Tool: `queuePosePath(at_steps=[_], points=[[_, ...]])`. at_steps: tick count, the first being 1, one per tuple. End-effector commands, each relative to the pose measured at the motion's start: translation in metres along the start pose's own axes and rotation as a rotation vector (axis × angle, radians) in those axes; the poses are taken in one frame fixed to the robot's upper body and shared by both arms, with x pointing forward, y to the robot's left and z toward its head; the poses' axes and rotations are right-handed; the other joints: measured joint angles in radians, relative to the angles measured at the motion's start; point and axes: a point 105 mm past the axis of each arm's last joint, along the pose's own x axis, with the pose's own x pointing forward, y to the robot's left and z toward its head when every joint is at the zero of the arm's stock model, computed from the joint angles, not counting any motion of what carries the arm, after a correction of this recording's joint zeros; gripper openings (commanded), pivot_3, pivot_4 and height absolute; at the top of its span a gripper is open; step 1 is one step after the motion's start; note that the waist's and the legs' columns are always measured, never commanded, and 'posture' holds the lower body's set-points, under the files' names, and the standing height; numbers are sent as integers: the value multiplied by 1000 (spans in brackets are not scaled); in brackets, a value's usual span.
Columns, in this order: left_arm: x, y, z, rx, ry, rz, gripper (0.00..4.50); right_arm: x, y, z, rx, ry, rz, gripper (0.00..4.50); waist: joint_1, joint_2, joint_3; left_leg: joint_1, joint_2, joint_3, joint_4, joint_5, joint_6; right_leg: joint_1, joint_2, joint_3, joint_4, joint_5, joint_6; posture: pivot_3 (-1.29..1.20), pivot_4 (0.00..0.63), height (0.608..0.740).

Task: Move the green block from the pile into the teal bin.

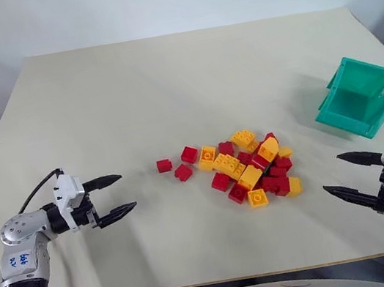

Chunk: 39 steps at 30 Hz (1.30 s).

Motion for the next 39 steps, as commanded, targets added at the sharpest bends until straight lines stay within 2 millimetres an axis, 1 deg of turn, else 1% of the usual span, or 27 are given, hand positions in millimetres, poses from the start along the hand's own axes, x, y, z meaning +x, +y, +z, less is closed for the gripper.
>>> queuePosePath(at_steps=[1, 6, 8, 10, 12, 14, 16, 17, 18, 19, 20, 21, 22, 24, 25, 26, 29, 31, 33, 35, 39], points=[[1, -2, 8, 20, -36, -30, 4500, -4, -1, 13, -28, -37, -34, 4477, 0, 0, 0, 0, 0, 0, 0, 0, 0, 0, 0, 0, 0, 0, 0, 0, 150, 740], [4, 2, 9, 13, -25, 6, 4500, 1, 2, 21, -30, -45, -42, 4477, 0, 0, 0, 0, 0, 0, 0, 0, 0, 0, 0, 1, 0, 0, 0, 0, 150, 740], [5, 4, 11, -33, -24, 12, 4500, 9, 7, 31, -32, -60, -36, 4477, -1, 0, 0, 0, 0, 1, 1, 0, 0, 0, 0, 1, 1, 0, 0, 0, 150, 740], [7, 3, 16, -20, -41, 2, 4500, 17, 16, 41, -9, -73, -13, 4477, 0, 0, 0, 1, 0, 1, 1, 0, 0, 0, 0, 1, 1, 0, 0, 0, 150, 740], [9, 2, 17, 8, -35, 0, 4500, 25, 30, 52, 3, -87, 30, 4086, -1, 0, 0, 1, 0, 0, 1, 0, 0, 0, 0, 2, 2, 0, 0, 0, 150, 740], [10, 1, 17, 22, -26, -8, 4500, 32, 44, 62, 27, -97, 68, 3574, -1, 0, 0, 1, 0, 0, 1, 0, 0, 0, 0, 2, 2, 0, 0, 0, 150, 740], [11, 0, 19, -5, -38, -18, 4500, 38, 55, 72, 45, -119, 102, 2874, -1, 0, 0, 1, 0, 0, 1, 0, 0, 0, 0, 2, 2, 0, 0, 0, 150, 740], [13, -1, 20, 1, -47, -36, 4500, 45, 64, 77, 61, -127, 140, 2589, -2, 0, 0, 1, 0, 0, 1, 0, 0, 0, 0, 2, 2, 0, 0, 0, 150, 740], [14, -2, 22, 8, -53, -49, 4500, 50, 71, 81, 73, -127, 167, 2205, -2, 0, 0, 1, 0, 0, 2, 0, 0, 0, 0, 2, 2, 0, 1, 0, 150, 740], [16, -3, 22, 19, -56, -64, 4500, 57, 79, 83, 91, -122, 195, 1949, -3, 0, 0, 1, 0, 0, 3, 0, 0, 0, 0, 2, 2, 0, 1, 0, 150, 740], [19, -4, 25, 30, -73, -78, 4500, 67, 89, 84, 108, -116, 237, 1582, -3, -1, 0, 1, 0, 0, 3, 0, 0, 0, -1, 2, 2, 0, 1, 0, 150, 740], [21, -5, 26, 36, -85, -86, 4500, 73, 96, 85, 118, -110, 263, 1309, -3, -1, 0, 1, 0, 0, 3, 0, 0, 0, -1, 2, 2, 0, 1, 0, 150, 740], [24, -7, 30, 37, -121, -115, 4500, 82, 107, 81, 123, -84, 309, 877, -3, -1, 0, 1, 0, 0, 3, 0, 0, 0, -2, 2, 2, 0, 1, 0, 150, 740], [29, -11, 36, 47, -166, -160, 4500, 95, 121, 73, 125, -46, 365, 234, -1, 0, 0, 0, 0, -1, 4, 0, 0, 0, -1, 1, 3, 0, 1, 0, 150, 740], [31, -11, 37, 51, -169, -169, 4500, 100, 124, 71, 122, -38, 378, 46, -1, 0, 0, -1, 0, -1, 5, 0, 0, 0, -1, 1, 3, 0, 1, 0, 150, 740], [33, -11, 37, 56, -166, -174, 4500, 106, 126, 71, 125, -41, 389, 46, -2, 0, 0, -3, 0, -1, 7, 0, 0, -1, -1, 0, 3, 0, 1, 0, 150, 740], [37, -10, 39, 60, -168, -178, 4500, 119, 125, 71, 132, -56, 381, 46, -4, -1, 0, -13, -2, -1, 17, -1, 3, -9, 0, 0, 9, 1, 2, 0, 150, 740], [40, -10, 40, 69, -174, -181, 4500, 133, 113, 66, 125, -49, 326, 46, -4, -2, -1, -13, -3, 1, 17, -1, 4, -9, -1, 2, 9, 2, 4, 0, 150, 740], [42, -9, 40, 78, -183, -180, 4500, 144, 93, 59, 100, -33, 234, 46, -4, -2, -1, -13, -3, 2, 18, 0, 5, -9, -1, 2, 9, 3, 5, 0, 150, 740], [43, -9, 40, 82, -189, -175, 4500, 144, 75, 55, 82, -25, 164, 46, -2, -2, -1, -13, -3, 2, 19, 0, 5, -9, -1, 3, 10, 3, 5, 0, 150, 740], [43, -9, 39, 86, -193, -162, 4500, 135, 37, 49, 63, -14, 13, 46, -3, -2, -1, -14, -3, 2, 18, 0, 5, -10, -1, 2, 9, 3, 5, 0, 150, 740]])
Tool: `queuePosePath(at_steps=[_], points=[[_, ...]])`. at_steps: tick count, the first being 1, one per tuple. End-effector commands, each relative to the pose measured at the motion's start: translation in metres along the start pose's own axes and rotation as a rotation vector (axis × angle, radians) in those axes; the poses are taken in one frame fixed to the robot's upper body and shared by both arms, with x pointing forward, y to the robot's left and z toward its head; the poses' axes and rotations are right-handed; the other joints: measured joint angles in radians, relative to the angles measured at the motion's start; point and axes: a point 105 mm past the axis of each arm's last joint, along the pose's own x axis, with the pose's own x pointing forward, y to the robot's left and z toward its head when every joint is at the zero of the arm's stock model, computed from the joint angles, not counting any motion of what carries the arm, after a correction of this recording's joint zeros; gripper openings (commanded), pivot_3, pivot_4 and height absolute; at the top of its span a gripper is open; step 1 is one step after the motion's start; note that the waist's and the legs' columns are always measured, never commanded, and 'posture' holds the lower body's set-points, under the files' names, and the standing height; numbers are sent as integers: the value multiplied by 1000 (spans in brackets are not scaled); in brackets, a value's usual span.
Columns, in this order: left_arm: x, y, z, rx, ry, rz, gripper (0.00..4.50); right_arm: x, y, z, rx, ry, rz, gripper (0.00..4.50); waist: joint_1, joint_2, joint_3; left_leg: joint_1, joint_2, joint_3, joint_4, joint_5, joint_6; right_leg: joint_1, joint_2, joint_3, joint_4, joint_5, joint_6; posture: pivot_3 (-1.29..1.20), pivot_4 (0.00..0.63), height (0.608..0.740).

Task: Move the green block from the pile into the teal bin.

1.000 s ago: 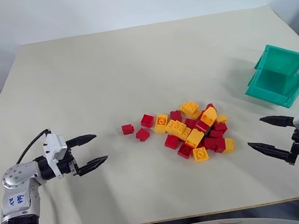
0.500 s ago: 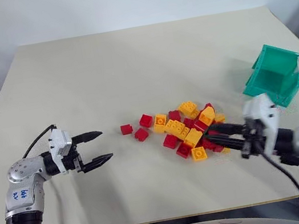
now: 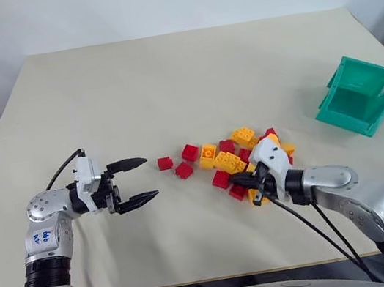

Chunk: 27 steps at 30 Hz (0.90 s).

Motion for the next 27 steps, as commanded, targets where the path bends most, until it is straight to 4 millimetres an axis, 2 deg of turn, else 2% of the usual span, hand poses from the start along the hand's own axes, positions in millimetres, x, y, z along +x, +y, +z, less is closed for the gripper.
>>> queuePosePath(at_steps=[1, 5, 7, 13, 16, 22, 24, 27], points=[[0, 3, 3, 35, -11, 15, 4500, -19, -39, 5, -52, -16, -169, 46, 0, 0, 0, 0, 0, 0, 0, 0, 0, 0, 0, 0, 0, 0, 0, 0, 150, 740], [4, 5, 4, 41, -27, 25, 4500, -42, -75, 4, -70, -22, -333, 46, 0, 0, 0, 0, 0, 1, 0, 0, 0, 0, 0, 0, 0, 0, 0, 0, 150, 740], [6, 6, 4, 43, -33, 27, 4500, -52, -82, 7, -76, -35, -370, 46, 0, 0, 0, 0, 0, 1, 0, 0, 0, 0, 0, 0, 0, 0, 0, 0, 150, 740], [8, 8, 3, 46, -42, 28, 4500, -75, -88, 17, -98, -55, -423, 46, 0, 0, 0, 0, 1, 2, 0, 0, 0, 0, 1, 1, 1, 0, 0, 0, 150, 740], [11, 10, 3, 47, -52, 31, 4500, -93, -94, 19, -133, -46, -472, 46, 1, 0, 0, 0, 0, 2, 1, 0, 0, 0, 1, 1, 1, 0, 0, 0, 150, 740], [15, 9, 2, 48, -64, 24, 4500, -113, -78, 33, -139, -59, -413, 46, 2, 0, 0, 0, 1, 2, 1, 0, 0, 0, 1, 2, 1, 0, 0, 0, 150, 740], [15, 9, 1, 48, -65, 20, 4500, -121, -68, 31, -135, -20, -357, 429, 4, 0, 0, 0, 1, 2, 1, 0, 0, 0, 1, 2, 1, 0, 0, 0, 150, 740], [15, 9, 1, 49, -67, 15, 4500, -140, -70, 32, -132, -9, -371, 1242, 4, 0, 0, 0, 0, 2, 1, 0, 0, 0, 1, 2, 1, 0, 1, 0, 150, 740]])
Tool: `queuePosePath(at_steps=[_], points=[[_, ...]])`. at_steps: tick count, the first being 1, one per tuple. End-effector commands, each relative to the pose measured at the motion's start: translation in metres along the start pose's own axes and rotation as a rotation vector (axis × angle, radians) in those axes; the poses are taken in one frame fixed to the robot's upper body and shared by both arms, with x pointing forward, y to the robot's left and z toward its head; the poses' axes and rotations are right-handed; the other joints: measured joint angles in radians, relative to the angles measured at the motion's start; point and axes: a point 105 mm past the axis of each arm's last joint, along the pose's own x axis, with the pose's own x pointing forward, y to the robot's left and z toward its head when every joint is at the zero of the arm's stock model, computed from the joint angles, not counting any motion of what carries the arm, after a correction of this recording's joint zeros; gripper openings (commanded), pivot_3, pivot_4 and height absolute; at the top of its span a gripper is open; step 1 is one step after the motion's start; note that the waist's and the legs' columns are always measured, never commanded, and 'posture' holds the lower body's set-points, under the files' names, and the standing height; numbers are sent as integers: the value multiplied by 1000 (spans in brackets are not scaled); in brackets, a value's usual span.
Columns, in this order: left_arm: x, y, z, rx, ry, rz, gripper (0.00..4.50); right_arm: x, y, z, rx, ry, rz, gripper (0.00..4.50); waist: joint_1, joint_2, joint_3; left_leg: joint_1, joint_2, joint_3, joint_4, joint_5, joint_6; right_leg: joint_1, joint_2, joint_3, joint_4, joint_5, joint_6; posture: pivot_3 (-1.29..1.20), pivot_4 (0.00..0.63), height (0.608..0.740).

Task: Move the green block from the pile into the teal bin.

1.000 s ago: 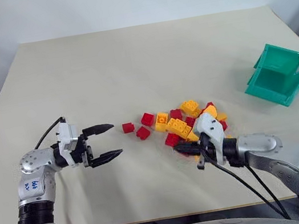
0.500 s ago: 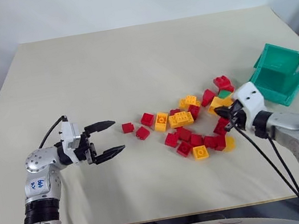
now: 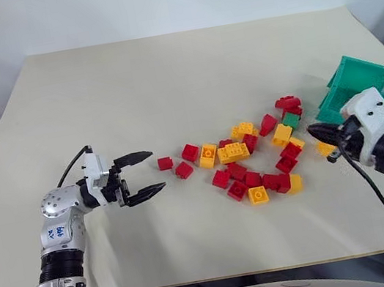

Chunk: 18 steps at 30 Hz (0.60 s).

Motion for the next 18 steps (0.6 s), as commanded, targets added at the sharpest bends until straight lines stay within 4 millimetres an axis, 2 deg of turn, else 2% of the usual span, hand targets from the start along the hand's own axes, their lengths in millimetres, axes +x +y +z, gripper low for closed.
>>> queuePosePath(at_steps=[1, 5, 7, 10, 12, 16, 18], points=[[0, 2, 5, 30, -9, -13, 4500, -26, -14, 9, -38, 1, -32, 1611, 0, 0, 0, 0, 0, 0, 0, 0, 0, 0, 0, 0, 0, 0, 0, 0, 150, 740], [1, 3, 5, 32, -11, -24, 4500, -52, -28, -5, -59, 108, -56, 2874, 1, 0, 0, 0, -1, 1, 0, 0, 1, 0, 0, 1, 0, 0, 0, 0, 150, 740], [1, 3, 5, 34, -13, -26, 4500, -57, -32, -6, -62, 125, -66, 3577, 0, 0, 0, 1, 0, 1, 0, 0, 1, 0, 0, 2, 1, 0, 1, 0, 150, 740], [2, 4, 5, 36, -14, -27, 4500, -53, -37, -6, -65, 132, -80, 4461, -4, -1, 0, 2, 0, 3, 0, 0, 1, 0, 0, 4, 2, 0, 1, 0, 150, 740], [4, 5, 5, 40, -18, -28, 4500, -44, -35, -7, -22, 139, -63, 4461, -7, 0, 0, 4, 0, 4, 0, 0, 1, 0, 0, 5, 3, 0, 1, 0, 150, 740], [6, 4, 6, 46, -27, -26, 4500, -9, -37, 3, 19, 50, -87, 4461, -13, -1, 0, 4, 1, 5, 1, 1, 0, 0, 0, 7, 4, 1, 0, 0, 150, 740], [7, 4, 6, 50, -31, -21, 4500, 11, -31, 0, 107, 53, -78, 4461, -12, -1, 0, 4, 1, 5, 1, 1, 0, -1, 0, 6, 4, 1, 0, 0, 150, 740]])
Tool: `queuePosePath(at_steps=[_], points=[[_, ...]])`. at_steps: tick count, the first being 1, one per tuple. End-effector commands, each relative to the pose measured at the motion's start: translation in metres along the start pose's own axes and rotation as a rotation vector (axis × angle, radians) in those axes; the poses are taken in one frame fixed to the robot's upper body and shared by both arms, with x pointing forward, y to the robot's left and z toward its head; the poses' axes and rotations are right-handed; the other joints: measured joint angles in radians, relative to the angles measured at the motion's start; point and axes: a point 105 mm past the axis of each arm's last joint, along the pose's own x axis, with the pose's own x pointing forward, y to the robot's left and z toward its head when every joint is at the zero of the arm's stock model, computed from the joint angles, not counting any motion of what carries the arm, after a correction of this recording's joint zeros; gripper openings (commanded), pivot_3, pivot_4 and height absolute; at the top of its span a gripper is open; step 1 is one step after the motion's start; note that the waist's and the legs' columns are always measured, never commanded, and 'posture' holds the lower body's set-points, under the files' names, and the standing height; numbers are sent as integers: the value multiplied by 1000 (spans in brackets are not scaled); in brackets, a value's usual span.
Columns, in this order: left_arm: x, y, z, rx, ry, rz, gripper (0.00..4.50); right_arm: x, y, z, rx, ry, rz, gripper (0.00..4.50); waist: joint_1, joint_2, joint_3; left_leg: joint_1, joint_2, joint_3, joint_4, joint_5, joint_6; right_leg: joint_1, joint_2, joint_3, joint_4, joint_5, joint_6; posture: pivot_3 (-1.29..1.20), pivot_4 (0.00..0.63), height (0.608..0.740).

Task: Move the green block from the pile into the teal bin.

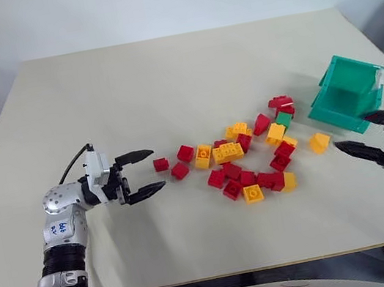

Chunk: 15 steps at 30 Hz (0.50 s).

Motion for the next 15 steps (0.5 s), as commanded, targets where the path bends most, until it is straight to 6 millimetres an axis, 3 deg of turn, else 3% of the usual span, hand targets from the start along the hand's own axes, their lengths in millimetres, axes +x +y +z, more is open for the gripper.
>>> queuePosePath(at_steps=[1, 4, 7, 11, 15], points=[[1, 1, 8, 46, -14, 8, 4500, 26, 6, -6, 108, 21, -24, 4461, 0, 0, 0, 0, 0, 0, 0, 0, 0, 0, 0, 0, 0, 0, 0, 0, 150, 740], [0, 0, 9, 51, -20, 22, 4500, 44, 9, -3, 161, -5, -65, 4461, 4, 0, 0, -2, -1, 0, 0, 0, 0, -1, -1, 0, 0, 0, 0, 0, 150, 740], [-5, -4, 7, 51, -17, 43, 4500, 73, 3, -4, 284, -42, -236, 4461, 4, 0, 0, -3, -1, 0, 1, 0, 0, -2, 0, -1, 0, 0, 0, 0, 150, 740], [-6, -6, 8, 50, -20, 59, 4500, 90, 12, 0, 367, -62, -291, 4461, 6, 1, 0, -4, -1, 0, 1, 0, 0, -3, 0, -1, 0, 0, 0, 0, 150, 740], [-5, -8, 7, 48, -22, 64, 4500, 106, 15, -14, 395, 9, -395, 4461, 3, 1, 0, -4, -1, 1, 1, 0, 0, -3, -1, -1, 0, 0, 0, 0, 150, 740]])
